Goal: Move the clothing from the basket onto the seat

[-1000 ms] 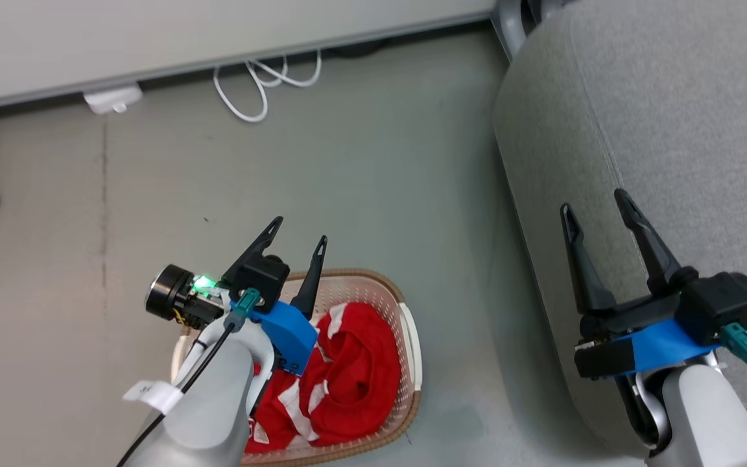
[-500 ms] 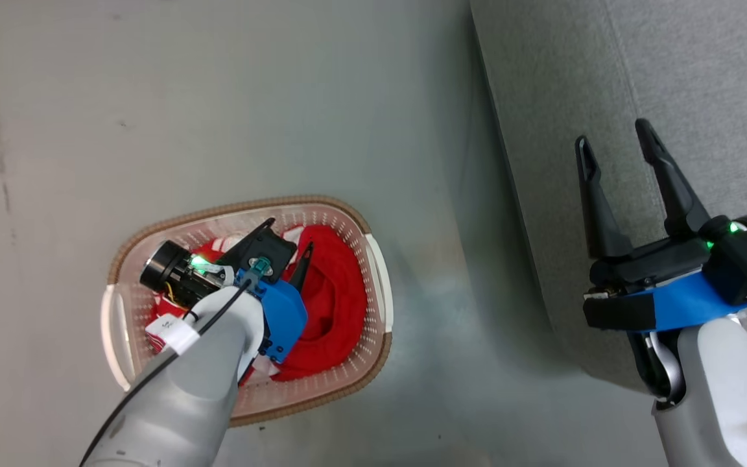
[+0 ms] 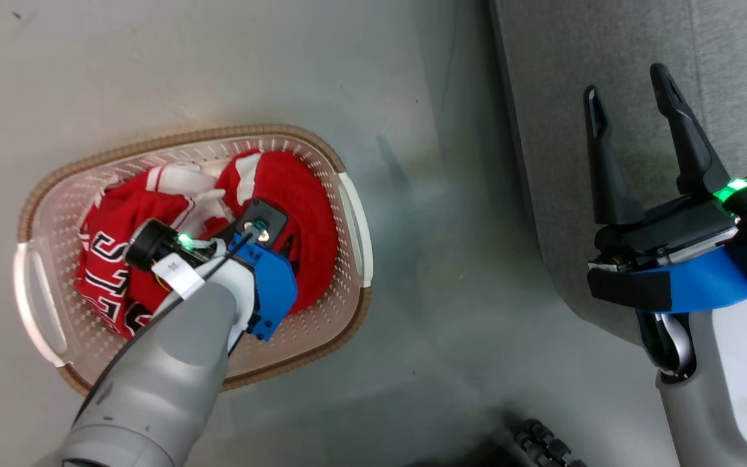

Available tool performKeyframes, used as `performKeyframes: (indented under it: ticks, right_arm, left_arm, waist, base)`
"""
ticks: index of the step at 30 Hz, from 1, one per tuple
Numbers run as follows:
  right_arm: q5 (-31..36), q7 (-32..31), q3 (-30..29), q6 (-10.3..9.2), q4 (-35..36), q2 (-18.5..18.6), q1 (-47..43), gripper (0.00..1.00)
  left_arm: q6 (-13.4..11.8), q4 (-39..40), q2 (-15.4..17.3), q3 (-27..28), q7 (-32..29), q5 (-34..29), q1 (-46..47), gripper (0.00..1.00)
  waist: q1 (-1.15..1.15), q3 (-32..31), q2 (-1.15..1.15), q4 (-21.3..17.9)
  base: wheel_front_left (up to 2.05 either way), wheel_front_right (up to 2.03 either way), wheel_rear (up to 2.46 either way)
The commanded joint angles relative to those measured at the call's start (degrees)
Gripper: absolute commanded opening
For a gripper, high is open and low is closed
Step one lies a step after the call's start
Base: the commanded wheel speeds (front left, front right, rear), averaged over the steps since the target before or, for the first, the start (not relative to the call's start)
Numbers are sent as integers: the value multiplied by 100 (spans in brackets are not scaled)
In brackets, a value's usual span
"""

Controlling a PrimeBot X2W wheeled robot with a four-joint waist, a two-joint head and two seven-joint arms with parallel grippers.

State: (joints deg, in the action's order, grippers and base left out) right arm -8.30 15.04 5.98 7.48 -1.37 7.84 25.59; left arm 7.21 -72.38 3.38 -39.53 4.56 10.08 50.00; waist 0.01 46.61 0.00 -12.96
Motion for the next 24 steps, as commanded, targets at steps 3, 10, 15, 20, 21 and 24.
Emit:
performKeyframes:
  ticks: [3, 10, 15, 20, 21, 24]
  right_arm:
    - [-33, 22, 24, 3, 163, 12, 171, 100]
    - [-67, 22, 101, 3, 364, -51, 278, 100]
    - [-74, 22, 134, 3, 490, -73, 304, 100]
    - [-94, 22, 169, 3, 594, -89, 319, 100]
    - [-84, 22, 182, 3, 612, -94, 319, 100]
    - [-85, 22, 194, 3, 651, -90, 322, 100]
  left_arm:
    - [38, -59, 131, -170, -311, 165, 265, 100]
    - [38, -101, 269, -470, -703, 381, 489, 100]
    - [11, -124, 380, -555, -795, 424, 646, 100]
    - [18, -137, 362, -560, -980, 525, 691, 100]
    - [21, -139, 361, -590, -982, 523, 716, 100]
    - [27, -146, 341, -642, -1017, 537, 742, 100]
  waist:
    - [-1, 486, 0, -101]
    - [-1, 847, 0, -176]
    - [-1, 1031, 0, -212]
    - [-1, 1185, 0, -248]
    - [-1, 1214, 0, -256]
    - [-1, 1277, 0, -271]
  base:
    - [0, 0, 0]
    - [0, 0, 0]
    - [0, 0, 0]
    - [0, 0, 0]
    - [0, 0, 0]
    - [0, 0, 0]
